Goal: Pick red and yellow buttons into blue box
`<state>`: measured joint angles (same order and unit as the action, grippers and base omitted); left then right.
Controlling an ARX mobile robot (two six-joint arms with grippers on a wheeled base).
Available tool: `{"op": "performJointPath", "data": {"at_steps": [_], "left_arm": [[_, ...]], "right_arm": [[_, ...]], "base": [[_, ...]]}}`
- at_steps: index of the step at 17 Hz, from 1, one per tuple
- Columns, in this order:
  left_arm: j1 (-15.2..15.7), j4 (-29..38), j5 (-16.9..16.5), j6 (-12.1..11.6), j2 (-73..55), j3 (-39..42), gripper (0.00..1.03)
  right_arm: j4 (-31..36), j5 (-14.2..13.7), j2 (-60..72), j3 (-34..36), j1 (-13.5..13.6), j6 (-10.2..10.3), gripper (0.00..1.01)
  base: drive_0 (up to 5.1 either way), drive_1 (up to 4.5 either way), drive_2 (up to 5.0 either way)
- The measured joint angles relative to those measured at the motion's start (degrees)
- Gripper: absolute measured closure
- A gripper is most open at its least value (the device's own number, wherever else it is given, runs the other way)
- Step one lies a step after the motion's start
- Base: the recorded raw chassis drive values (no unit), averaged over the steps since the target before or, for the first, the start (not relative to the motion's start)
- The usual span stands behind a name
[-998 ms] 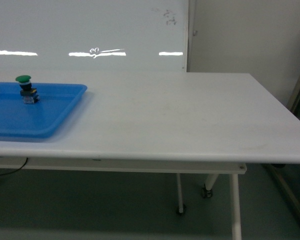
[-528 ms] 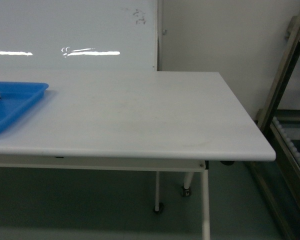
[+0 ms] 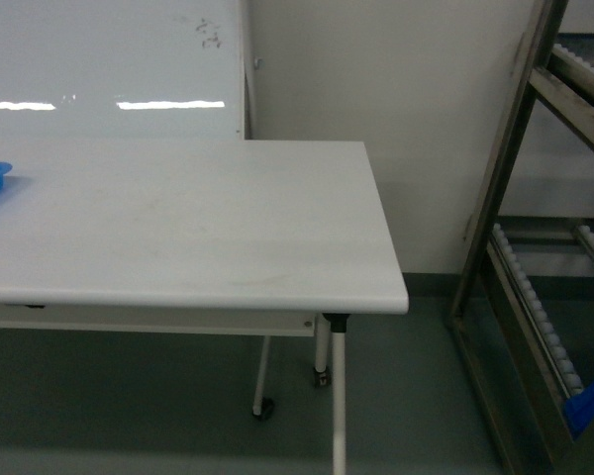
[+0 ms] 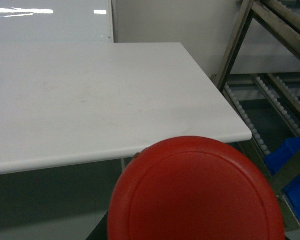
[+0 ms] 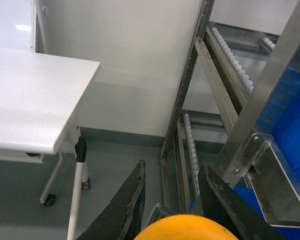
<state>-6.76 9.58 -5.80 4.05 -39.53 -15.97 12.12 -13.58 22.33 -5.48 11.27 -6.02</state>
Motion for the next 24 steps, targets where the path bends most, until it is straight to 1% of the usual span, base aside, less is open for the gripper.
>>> {"op": "performJointPath", "data": {"at_steps": [12, 24], "left_arm": [[-0.09, -0.11, 0.04, 0.0, -0.09, 0.0, 0.78], [-0.09, -0.17, 0.02, 0.0, -0.11, 0.0, 0.78]], "right_arm": [[-0.11, 0.0, 0.04, 0.0, 0.0, 0.0, 0.71], [-0.07, 0.0, 0.0, 0.0, 0.0, 0.0, 0.71]], "base": [[4.8, -3.51, -1.3], [5.0, -2.43, -2.4]]}}
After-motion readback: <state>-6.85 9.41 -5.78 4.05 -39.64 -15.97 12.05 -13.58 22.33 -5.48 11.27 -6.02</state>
